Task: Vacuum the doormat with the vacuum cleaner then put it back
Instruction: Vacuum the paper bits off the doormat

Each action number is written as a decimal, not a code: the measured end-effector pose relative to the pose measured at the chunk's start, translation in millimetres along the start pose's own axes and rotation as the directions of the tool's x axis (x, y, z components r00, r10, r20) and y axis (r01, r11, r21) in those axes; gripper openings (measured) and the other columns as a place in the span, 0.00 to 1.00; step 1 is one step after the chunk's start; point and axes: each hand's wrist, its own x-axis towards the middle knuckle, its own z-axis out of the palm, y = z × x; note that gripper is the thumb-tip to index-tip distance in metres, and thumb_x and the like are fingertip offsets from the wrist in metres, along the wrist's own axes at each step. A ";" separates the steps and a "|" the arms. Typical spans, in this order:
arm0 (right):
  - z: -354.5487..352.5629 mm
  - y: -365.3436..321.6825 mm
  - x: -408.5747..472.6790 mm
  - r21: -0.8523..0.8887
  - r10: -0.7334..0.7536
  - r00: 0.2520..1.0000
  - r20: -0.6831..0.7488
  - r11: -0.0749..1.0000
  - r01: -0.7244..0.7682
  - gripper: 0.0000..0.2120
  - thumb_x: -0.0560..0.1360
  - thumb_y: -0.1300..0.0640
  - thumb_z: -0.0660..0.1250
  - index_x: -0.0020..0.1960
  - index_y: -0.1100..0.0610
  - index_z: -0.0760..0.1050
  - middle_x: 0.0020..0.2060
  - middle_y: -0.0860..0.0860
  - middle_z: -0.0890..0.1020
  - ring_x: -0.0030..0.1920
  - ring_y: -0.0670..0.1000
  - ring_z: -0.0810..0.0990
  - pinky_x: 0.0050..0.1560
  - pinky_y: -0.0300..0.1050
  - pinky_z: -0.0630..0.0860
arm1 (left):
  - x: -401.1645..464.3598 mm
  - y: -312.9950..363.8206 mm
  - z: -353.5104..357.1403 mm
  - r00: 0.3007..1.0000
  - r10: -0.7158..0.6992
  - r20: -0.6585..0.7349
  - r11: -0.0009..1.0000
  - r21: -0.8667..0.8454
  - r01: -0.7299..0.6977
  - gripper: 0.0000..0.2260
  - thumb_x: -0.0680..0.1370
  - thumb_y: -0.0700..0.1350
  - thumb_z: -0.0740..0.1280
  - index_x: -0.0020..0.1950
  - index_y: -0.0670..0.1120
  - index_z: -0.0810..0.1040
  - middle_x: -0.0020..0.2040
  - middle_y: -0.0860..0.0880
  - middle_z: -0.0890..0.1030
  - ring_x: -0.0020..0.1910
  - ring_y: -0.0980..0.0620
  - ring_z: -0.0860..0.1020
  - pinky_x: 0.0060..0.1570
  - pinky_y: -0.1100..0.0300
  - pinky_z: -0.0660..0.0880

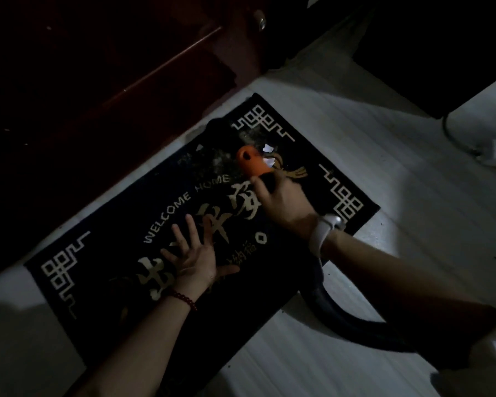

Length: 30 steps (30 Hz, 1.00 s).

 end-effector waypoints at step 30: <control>-18.1 -26.1 28.4 0.086 0.024 1.000 -0.006 0.996 -0.023 0.20 0.78 0.44 0.57 0.56 0.60 0.72 0.41 0.54 0.78 0.37 0.52 0.77 0.33 0.43 0.71 | 2.6 -12.2 16.8 0.984 0.091 -0.155 0.995 -0.020 -0.095 0.56 0.60 0.75 0.59 0.74 0.52 0.31 0.74 0.44 0.29 0.71 0.37 0.29 0.64 0.27 0.42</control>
